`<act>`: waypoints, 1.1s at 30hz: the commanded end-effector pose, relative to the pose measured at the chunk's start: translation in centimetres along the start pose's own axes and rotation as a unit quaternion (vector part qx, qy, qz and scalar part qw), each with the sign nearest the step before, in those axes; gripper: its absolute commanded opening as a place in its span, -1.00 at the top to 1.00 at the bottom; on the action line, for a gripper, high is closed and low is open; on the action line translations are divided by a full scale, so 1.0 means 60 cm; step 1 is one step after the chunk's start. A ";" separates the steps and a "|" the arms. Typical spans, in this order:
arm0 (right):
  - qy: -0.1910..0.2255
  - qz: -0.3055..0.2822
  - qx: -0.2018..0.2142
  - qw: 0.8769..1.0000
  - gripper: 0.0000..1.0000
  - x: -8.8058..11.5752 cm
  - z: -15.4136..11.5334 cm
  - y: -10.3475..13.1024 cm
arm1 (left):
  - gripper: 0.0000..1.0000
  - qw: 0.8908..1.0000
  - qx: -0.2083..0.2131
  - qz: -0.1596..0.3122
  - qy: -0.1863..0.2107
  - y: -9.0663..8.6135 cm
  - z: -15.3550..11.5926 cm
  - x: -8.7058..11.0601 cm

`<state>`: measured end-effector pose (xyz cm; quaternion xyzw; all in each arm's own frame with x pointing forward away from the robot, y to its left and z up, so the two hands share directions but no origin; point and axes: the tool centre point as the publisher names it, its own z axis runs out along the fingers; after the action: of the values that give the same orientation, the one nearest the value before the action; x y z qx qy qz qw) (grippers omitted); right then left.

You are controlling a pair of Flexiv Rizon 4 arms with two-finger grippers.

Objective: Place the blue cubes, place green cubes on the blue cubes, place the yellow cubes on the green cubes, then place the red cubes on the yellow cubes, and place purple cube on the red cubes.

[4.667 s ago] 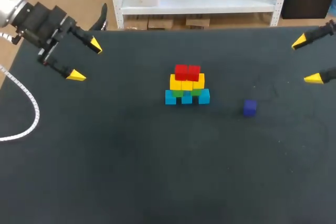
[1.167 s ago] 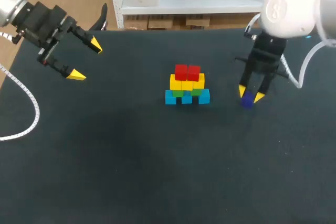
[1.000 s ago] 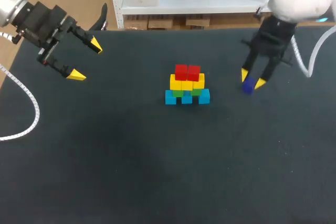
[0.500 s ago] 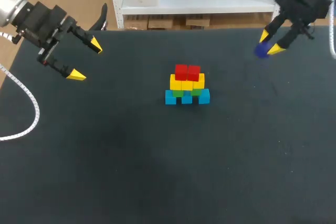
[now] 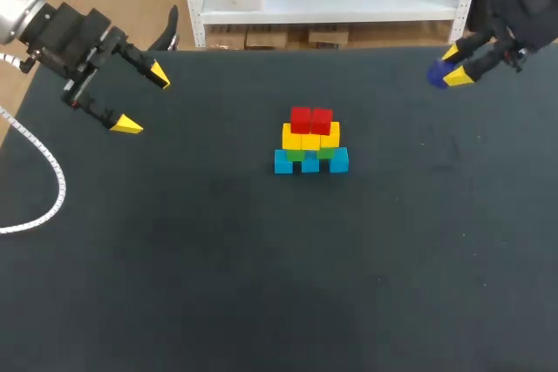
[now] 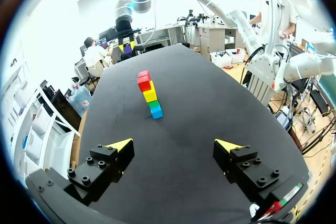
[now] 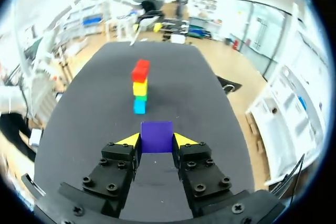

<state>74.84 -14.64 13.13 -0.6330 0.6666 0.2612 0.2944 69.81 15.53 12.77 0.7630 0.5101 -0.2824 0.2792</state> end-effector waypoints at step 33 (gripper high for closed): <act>0.178 -0.076 0.015 0.981 1.00 -0.174 0.100 0.019 | -1.00 1.000 0.002 0.001 0.000 0.002 -0.001 0.002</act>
<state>73.35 -4.47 16.56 -0.7077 0.6627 0.1126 0.2175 69.81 15.53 12.77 0.7630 0.5101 -0.2824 0.2792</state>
